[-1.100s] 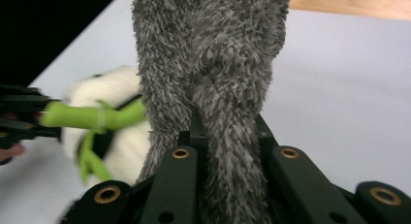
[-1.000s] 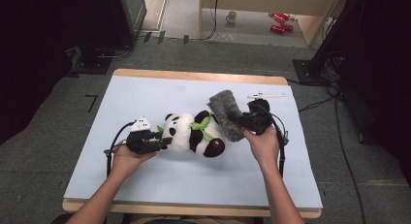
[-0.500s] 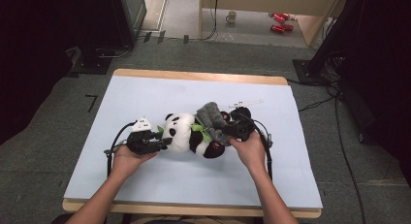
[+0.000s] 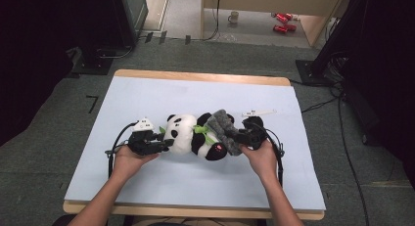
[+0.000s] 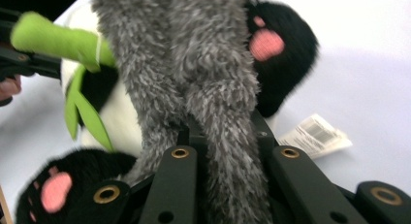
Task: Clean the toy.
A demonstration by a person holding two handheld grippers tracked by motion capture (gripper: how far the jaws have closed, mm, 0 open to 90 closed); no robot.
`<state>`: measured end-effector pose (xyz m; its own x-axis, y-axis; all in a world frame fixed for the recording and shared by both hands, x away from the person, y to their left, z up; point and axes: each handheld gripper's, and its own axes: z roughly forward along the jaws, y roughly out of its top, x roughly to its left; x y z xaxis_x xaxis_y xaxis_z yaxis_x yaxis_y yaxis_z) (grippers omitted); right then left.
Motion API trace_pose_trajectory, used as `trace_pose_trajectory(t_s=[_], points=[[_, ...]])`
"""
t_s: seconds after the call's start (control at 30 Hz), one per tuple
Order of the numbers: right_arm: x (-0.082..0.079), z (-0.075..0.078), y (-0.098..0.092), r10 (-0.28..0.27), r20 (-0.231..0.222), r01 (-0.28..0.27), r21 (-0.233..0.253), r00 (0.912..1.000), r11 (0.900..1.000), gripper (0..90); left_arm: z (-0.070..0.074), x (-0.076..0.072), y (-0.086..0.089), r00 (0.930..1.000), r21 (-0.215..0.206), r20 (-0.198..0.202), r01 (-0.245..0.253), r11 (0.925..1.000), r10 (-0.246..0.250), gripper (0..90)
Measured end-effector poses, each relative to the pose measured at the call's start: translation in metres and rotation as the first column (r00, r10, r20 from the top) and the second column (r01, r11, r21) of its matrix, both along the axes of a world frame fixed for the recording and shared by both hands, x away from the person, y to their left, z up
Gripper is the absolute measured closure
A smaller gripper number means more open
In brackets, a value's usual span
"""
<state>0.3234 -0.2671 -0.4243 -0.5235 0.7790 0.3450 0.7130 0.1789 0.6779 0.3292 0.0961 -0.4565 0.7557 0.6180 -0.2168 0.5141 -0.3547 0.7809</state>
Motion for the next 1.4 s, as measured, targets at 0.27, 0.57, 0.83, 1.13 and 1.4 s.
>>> trace_pose_trajectory(t_s=[0.27,0.57,0.83,1.13,1.4], points=[[-0.003,-0.017,-0.015,-0.05,-0.057,0.051,0.007,0.9971,0.999,79.3,0.002,0.007,0.001,0.9993,-0.017,-0.036,0.01,0.9998,-0.01,63.5],[-0.008,-0.034,-0.03,-0.116,-0.134,0.104,-0.092,0.9841,0.99,79.3,0.004,0.013,0.002,0.9979,-0.023,-0.062,0.017,0.9996,-0.018,63.3],[-0.017,-0.005,-0.051,-0.165,-0.053,0.164,-0.012,0.9849,0.986,79.2,0.004,0.016,0.003,0.9973,-0.037,-0.07,0.021,0.9991,-0.024,63.2],[-0.016,0.03,-0.037,-0.116,0.038,0.115,0.038,0.9925,0.993,79.2,0.002,0.011,0.001,0.999,-0.038,-0.046,0.0,0.9993,-0.002,62.9],[-0.001,0.047,-0.004,-0.023,0.089,0.019,0.047,0.9957,0.999,79.2,0.0,0.002,-0.001,1.0,-0.011,-0.001,-0.01,0.9999,0.01,62.3]])
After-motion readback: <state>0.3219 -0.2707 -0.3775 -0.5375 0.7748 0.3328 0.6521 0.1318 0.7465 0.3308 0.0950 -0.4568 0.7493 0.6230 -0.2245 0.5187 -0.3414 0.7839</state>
